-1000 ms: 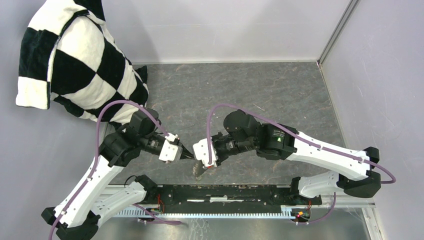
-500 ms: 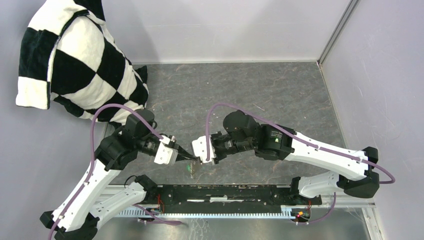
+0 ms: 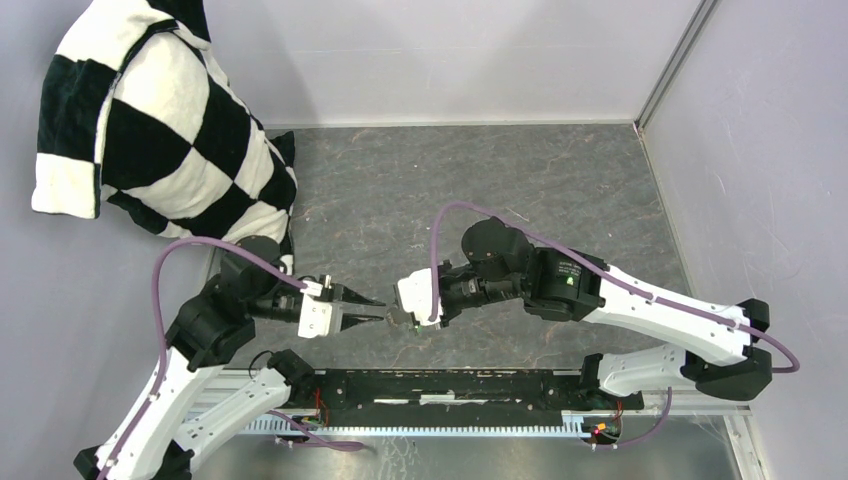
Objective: Put the keys on the keyring
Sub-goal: Insert the key onto the keyring, then adjust the key on the keyring.
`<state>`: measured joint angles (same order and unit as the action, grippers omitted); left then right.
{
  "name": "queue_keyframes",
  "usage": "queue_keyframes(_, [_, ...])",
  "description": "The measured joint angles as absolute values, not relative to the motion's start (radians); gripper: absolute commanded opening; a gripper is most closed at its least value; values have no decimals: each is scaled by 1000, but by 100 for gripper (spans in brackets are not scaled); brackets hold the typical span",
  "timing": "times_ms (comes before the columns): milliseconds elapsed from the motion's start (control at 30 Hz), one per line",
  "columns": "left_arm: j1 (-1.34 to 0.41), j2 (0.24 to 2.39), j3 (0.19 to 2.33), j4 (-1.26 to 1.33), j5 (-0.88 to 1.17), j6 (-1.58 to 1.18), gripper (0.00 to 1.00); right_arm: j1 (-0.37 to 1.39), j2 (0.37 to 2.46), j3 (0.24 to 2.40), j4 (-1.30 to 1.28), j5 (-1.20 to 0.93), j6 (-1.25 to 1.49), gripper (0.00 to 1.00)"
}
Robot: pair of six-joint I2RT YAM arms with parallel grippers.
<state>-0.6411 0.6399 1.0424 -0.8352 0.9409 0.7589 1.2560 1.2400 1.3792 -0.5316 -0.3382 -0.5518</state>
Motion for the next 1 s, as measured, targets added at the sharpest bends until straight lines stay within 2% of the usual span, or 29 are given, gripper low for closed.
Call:
queue_keyframes(133, [-641,617,1042,-830,901,732,34,1248,1234,1379,-532,-358,-557,0])
queue_keyframes(233, [-641,622,1040,-833,886,729,41,1242,1227,1379,-531,-379,-562,0])
queue_keyframes(333, [-641,651,1039,-838,888,725,44,1240,1227,1379,-531,-409,-567,0])
queue_keyframes(433, [-641,687,1039,-839,882,715,43,1238,1227,1379,-532,-432,-573,0])
queue_keyframes(533, [-641,719,1042,-866,873,715,35,1235,1227,1379,-535,-449,-575,0])
queue_keyframes(700, [-641,739,1056,-939,887,730,29,1234,1227,1379,-536,-474,-581,0])
queue_keyframes(800, [-641,739,1057,-974,904,742,30,1232,1227,1379,-539,-483,-585,0])
queue_keyframes(1000, [-641,744,1074,-1018,945,767,39,1228,1227,1379,-549,-486,-592,0])
